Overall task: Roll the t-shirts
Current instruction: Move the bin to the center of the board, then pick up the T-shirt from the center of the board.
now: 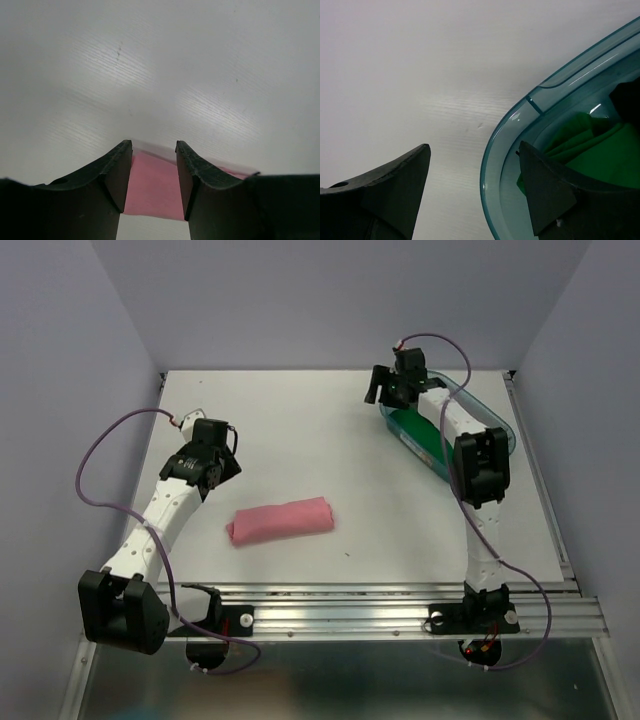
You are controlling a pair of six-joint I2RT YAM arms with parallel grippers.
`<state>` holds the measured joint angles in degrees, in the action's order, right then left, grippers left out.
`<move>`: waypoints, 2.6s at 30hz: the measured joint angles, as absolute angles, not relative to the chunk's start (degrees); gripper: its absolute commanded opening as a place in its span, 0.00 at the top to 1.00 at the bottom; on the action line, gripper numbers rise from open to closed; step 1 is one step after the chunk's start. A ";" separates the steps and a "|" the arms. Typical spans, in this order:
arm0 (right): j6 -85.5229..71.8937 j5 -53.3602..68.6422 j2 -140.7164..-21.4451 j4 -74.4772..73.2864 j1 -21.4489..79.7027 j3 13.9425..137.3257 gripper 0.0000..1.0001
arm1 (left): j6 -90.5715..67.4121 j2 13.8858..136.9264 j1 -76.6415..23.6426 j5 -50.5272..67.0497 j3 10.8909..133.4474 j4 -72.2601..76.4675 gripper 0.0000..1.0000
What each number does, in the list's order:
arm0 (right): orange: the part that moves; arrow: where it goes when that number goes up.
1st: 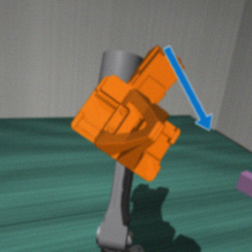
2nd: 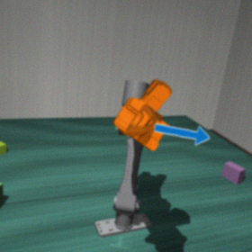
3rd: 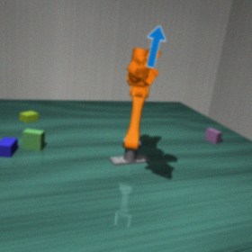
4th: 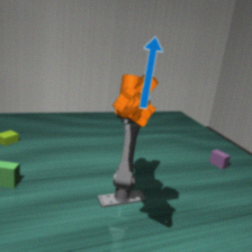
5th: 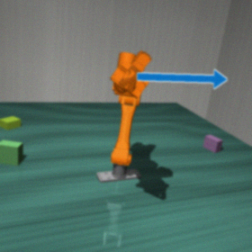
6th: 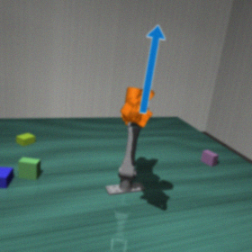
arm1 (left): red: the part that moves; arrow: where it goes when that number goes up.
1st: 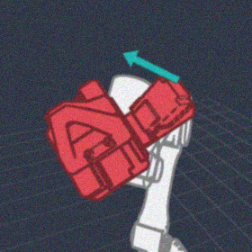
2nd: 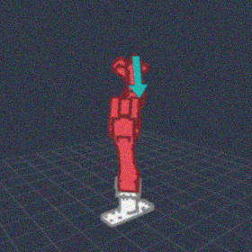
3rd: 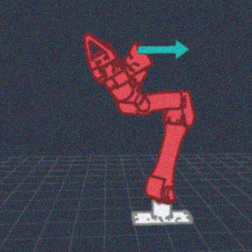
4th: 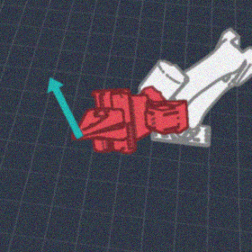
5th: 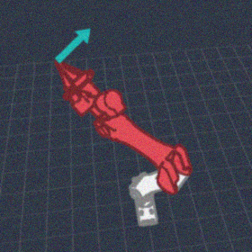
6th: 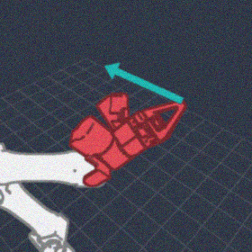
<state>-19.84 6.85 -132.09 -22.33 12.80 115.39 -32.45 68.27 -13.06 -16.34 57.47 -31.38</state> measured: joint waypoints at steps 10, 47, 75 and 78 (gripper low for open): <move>-19.25 11.22 -129.71 -19.31 20.84 105.12 0.23 | -32.53 68.18 -13.06 -16.16 57.47 -31.62 0.49; -45.74 19.86 -96.40 5.98 39.33 49.47 0.15 | -37.19 64.75 -6.66 -11.42 51.03 -32.84 0.51; -51.90 22.35 -102.15 12.34 40.56 48.01 0.99 | -35.97 65.01 -6.63 -9.54 51.03 -32.47 0.52; -51.07 21.50 -100.09 11.84 39.59 46.06 0.99 | -35.38 65.39 -6.94 -7.84 51.03 -32.34 0.51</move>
<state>-51.07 21.50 -100.09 11.84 39.59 46.06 -35.38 65.39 -6.94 -7.84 51.03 -32.34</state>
